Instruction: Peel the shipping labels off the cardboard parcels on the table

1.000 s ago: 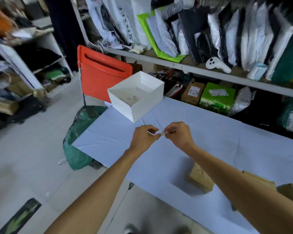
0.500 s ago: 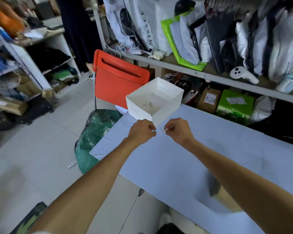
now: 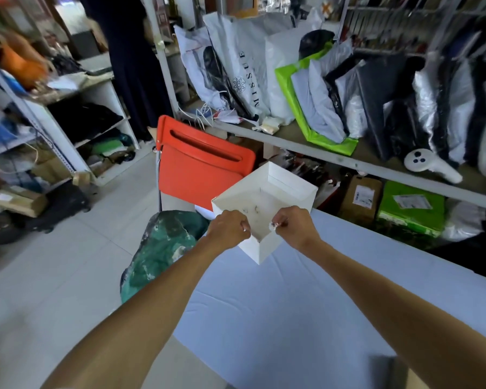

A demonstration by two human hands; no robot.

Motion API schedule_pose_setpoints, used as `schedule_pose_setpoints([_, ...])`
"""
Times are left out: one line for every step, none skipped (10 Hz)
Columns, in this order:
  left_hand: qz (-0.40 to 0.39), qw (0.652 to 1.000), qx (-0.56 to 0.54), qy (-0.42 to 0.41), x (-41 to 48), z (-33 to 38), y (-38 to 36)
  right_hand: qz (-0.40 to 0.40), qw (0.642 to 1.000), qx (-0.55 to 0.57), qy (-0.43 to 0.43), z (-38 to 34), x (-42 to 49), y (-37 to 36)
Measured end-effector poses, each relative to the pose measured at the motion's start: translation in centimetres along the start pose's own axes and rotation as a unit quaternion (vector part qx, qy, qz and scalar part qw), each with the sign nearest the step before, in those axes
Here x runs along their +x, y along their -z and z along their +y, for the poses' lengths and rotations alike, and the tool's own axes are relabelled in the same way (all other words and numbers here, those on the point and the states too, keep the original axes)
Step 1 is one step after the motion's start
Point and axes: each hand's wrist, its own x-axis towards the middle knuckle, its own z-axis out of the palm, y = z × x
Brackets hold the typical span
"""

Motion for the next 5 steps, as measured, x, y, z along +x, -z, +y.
schedule_pose_setpoints([-0.011,1.000,-0.014,-0.003,2.0,-0.3,0.9,0.010,1.000,0.000,0.012,-0.5,2.3,-0.1])
schedule_pose_setpoints([-0.016,1.000,-0.013,-0.007,3.7,-0.6,1.6,0.005,1.000,-0.010,-0.003,-0.8,5.0,-0.8])
schedule_pose_setpoints([-0.024,1.000,0.000,-0.014,5.3,-1.2,1.9,-0.033,0.998,-0.025,-0.051,-0.8,8.1,-2.0])
schedule_pose_setpoints([-0.030,0.999,0.019,-0.015,6.2,-1.6,2.1,-0.065,0.994,-0.013,-0.083,-0.6,9.8,-3.0])
schedule_pose_setpoints([-0.028,0.999,0.022,-0.010,7.0,-1.7,2.3,-0.081,0.993,-0.036,-0.084,-0.3,10.4,-3.8])
